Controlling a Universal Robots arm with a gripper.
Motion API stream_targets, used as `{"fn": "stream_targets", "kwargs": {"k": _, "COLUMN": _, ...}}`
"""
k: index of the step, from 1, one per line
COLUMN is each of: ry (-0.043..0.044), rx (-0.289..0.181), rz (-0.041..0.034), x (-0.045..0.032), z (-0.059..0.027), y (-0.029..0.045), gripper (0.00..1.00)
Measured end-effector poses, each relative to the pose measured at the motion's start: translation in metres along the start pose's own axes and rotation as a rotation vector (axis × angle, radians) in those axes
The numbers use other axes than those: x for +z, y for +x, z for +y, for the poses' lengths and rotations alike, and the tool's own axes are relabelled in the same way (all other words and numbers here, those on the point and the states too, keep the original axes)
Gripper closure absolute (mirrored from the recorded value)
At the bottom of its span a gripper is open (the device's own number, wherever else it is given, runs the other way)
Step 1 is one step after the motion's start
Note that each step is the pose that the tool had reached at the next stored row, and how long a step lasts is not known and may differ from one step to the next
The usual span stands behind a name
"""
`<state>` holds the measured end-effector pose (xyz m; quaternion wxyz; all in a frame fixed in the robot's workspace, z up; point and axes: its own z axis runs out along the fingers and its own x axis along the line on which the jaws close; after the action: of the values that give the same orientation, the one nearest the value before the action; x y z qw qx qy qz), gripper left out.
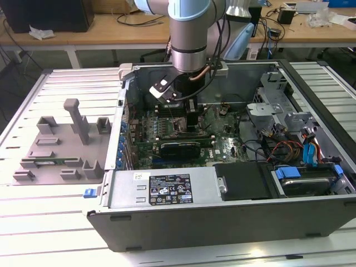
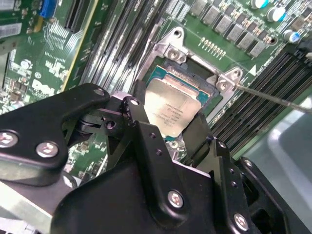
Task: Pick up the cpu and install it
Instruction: 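Place the cpu into insertion slot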
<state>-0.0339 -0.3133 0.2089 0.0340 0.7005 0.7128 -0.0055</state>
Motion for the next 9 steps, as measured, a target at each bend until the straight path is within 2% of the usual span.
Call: {"fn": "stream_targets", "kwargs": {"k": 9, "ry": 0.0, "rx": 0.0, "rz": 0.0, "x": 0.007, "z": -0.0026, "y": 0.0027, "gripper": 0.45}}
